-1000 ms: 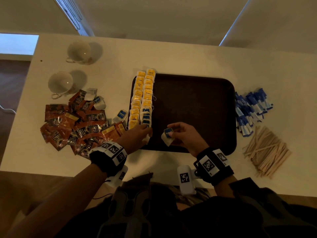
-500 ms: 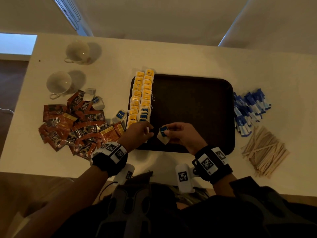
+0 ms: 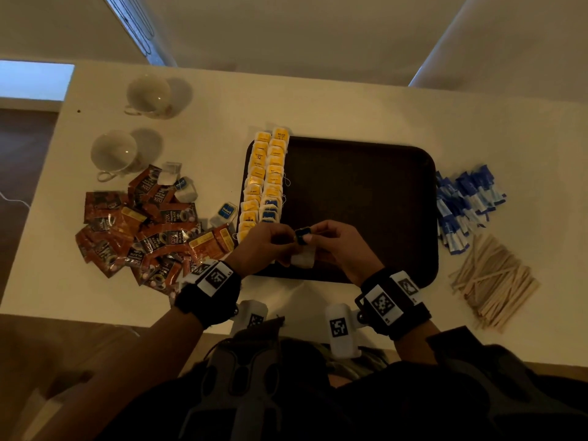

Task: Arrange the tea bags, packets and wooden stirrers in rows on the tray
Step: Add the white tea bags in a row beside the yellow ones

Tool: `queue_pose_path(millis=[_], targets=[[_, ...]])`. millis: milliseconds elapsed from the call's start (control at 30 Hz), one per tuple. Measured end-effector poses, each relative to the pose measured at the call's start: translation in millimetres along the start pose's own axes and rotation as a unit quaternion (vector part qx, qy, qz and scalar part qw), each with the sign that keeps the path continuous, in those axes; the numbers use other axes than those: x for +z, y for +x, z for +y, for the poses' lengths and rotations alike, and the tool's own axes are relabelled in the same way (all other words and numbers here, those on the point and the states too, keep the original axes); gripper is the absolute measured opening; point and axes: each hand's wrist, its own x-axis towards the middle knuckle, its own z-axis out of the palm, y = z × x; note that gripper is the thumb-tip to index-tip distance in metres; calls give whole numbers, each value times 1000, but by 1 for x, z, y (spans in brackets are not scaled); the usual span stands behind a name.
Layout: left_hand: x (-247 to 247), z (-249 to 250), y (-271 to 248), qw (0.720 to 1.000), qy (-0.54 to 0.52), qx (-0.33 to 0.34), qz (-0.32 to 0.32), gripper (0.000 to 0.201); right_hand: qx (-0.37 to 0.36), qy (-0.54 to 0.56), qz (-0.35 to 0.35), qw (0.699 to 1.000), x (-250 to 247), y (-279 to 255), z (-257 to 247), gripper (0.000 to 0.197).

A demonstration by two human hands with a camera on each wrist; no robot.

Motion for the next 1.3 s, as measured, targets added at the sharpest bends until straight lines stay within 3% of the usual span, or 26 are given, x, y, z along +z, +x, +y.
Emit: queue_pose_path(millis=[133, 267, 333, 500, 733, 833, 1000, 1133, 1300], targets=[[6, 0, -2, 998, -44, 5, 42, 9, 0, 0, 10, 1000, 0, -1, 0, 11], [8, 1, -6, 997, -77, -5, 28, 2, -15, -16, 20, 1000, -1, -3, 0, 18], [6, -1, -6, 997, -77, -6, 28, 10, -17, -25, 17, 999, 0, -3, 0, 21], [-2, -16, -6, 997, -55, -9, 51, 7, -11, -51, -3, 999, 9, 0, 4, 29], [-16, -32, -15, 996, -40, -26, 79, 7, 68, -122, -72, 988, 19, 15, 22, 34], [-19, -40, -17, 995, -3, -27, 99, 10, 79, -165, -91, 979, 27, 25, 30, 28], [-21, -53, -10, 978, 136, -59, 144, 10, 86, -225, -77, 967, 35, 43, 38, 25], [-19, -56, 0, 967, 179, -87, 158, 12, 88, -236, -62, 966, 38, 49, 42, 23], [-14, -50, 5, 937, 279, -103, 185, 18, 60, -278, -23, 959, 39, 51, 43, 26]])
